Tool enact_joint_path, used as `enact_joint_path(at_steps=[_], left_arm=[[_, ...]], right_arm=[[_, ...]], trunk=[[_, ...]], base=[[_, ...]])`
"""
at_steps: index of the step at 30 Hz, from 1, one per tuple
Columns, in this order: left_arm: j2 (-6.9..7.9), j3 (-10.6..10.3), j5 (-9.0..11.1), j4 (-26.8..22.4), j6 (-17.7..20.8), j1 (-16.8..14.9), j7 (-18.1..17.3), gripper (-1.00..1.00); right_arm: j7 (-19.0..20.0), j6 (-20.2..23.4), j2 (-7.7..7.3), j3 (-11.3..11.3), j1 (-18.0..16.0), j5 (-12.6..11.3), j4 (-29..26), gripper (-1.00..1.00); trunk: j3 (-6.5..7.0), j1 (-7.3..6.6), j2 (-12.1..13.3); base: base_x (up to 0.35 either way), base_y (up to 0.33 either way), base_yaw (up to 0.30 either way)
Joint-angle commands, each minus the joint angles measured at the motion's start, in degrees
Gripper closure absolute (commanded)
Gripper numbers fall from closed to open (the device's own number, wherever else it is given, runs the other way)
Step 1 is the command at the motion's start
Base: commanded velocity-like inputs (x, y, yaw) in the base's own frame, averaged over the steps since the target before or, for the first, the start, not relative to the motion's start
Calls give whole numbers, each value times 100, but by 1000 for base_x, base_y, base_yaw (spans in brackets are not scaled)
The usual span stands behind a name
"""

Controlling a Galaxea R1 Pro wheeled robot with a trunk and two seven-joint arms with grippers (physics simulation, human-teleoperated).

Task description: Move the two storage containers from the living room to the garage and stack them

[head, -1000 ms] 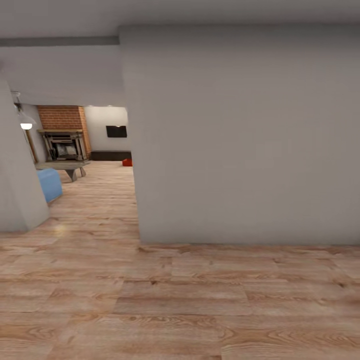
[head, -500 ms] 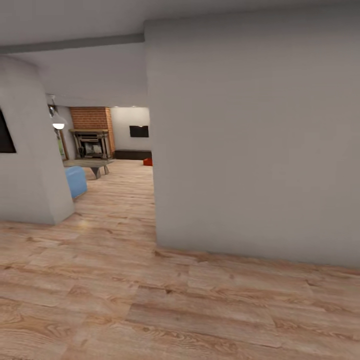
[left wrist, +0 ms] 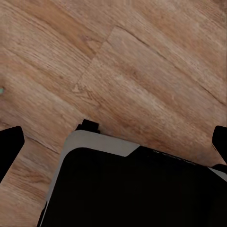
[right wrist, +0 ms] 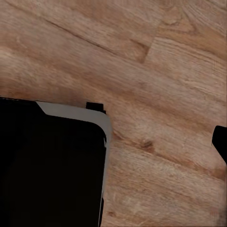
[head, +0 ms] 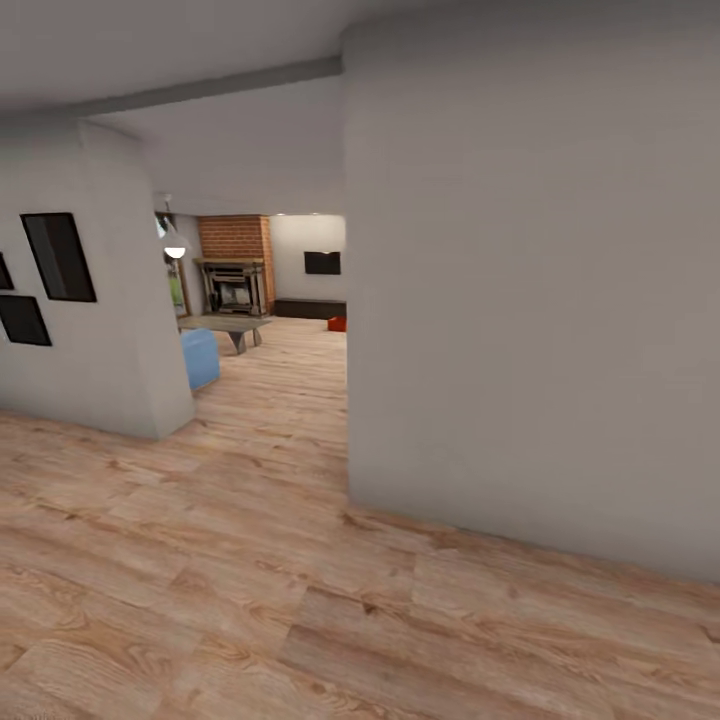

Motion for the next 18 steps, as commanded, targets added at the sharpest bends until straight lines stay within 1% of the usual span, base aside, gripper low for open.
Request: enact_joint_path(at_steps=[1,18], left_arm=[[-1,-35,34,3,-14,-2,13,-100],[-8,-36,29,5,-14,-2,13,-100]], right_arm=[[-3,-35,2,50,-4,-57,18,-100],[-3,-35,2,67,-4,-46,16,-100]], trunk=[[-1,5,-2],[-1,5,-2]], base=[[324,0,270],[324,0,270]])
